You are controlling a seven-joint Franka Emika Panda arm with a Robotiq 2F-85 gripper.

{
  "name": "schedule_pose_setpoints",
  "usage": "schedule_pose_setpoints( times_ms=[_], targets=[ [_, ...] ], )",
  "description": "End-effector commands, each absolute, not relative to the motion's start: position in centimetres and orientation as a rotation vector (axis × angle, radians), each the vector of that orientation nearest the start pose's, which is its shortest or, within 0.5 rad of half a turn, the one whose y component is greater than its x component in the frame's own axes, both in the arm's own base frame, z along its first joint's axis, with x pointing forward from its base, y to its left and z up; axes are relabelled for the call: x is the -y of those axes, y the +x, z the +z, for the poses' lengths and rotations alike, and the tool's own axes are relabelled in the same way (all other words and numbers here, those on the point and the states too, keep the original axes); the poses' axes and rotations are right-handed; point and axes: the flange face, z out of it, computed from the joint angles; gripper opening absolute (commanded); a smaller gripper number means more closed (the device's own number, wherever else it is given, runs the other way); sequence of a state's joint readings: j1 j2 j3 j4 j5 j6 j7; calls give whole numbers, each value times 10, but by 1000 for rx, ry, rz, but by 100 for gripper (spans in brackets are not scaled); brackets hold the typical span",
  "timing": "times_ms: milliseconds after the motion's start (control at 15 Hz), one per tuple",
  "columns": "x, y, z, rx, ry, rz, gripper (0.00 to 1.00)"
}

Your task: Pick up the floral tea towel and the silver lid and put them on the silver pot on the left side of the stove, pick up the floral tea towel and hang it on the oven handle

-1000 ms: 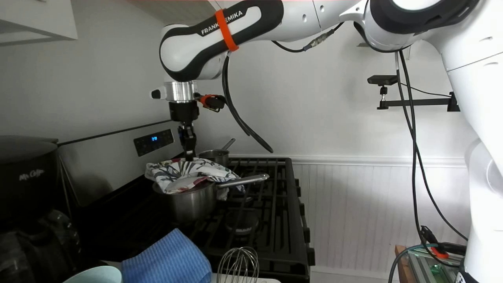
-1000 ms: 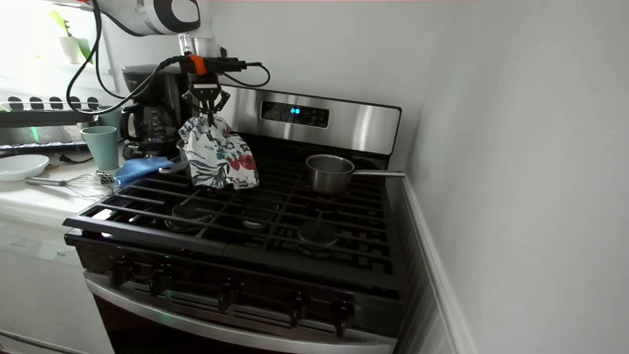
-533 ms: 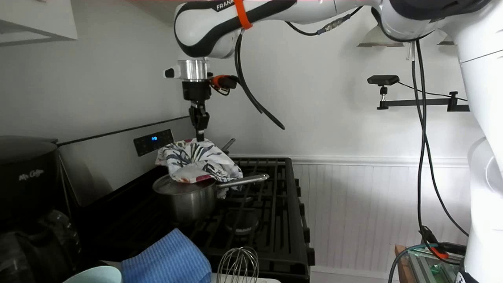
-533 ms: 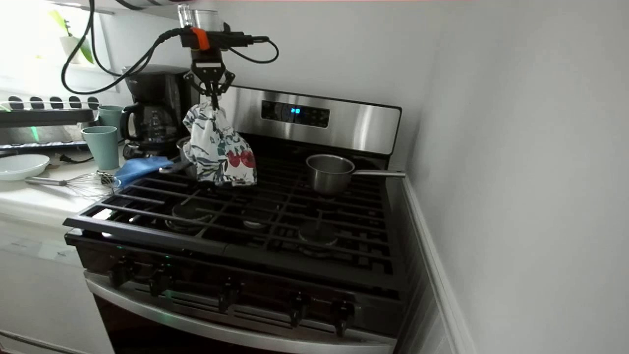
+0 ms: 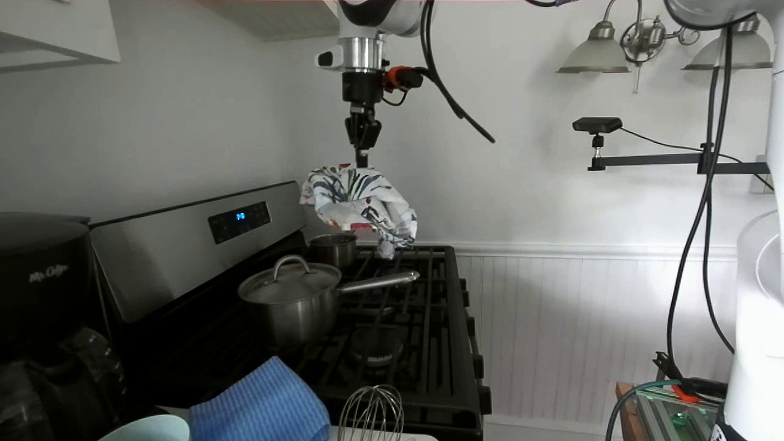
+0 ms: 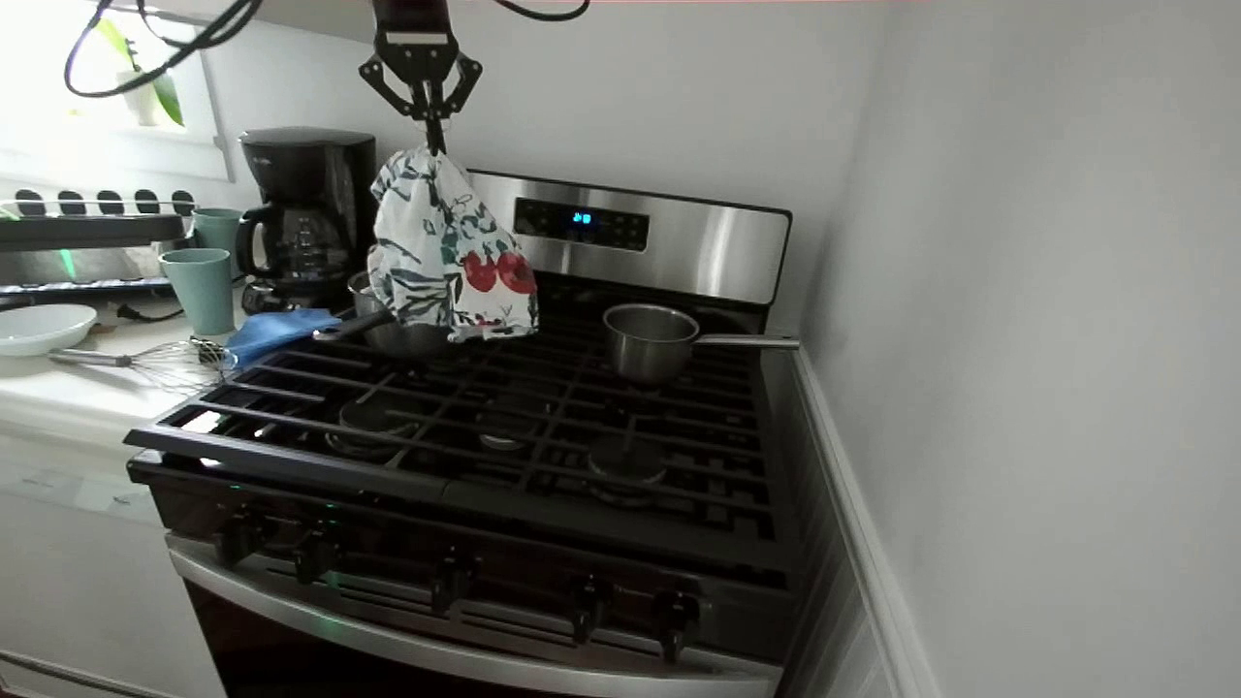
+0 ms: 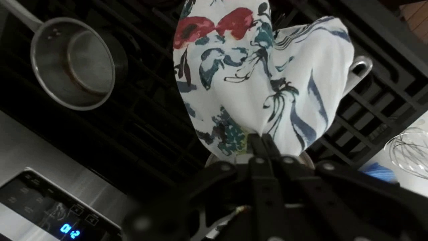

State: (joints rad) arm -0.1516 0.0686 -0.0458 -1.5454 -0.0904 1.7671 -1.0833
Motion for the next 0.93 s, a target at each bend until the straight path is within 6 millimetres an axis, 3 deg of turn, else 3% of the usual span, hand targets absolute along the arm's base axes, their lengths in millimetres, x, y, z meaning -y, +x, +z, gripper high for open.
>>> schedule_pose_setpoints(
  times_ms=[0,333,867],
  targets=[
    [146,532,635,1435,-2928,-123,0],
    [167,484,635,1389,-2919,-86,0],
    [187,411,586,1266,-2903,15,0]
  ],
)
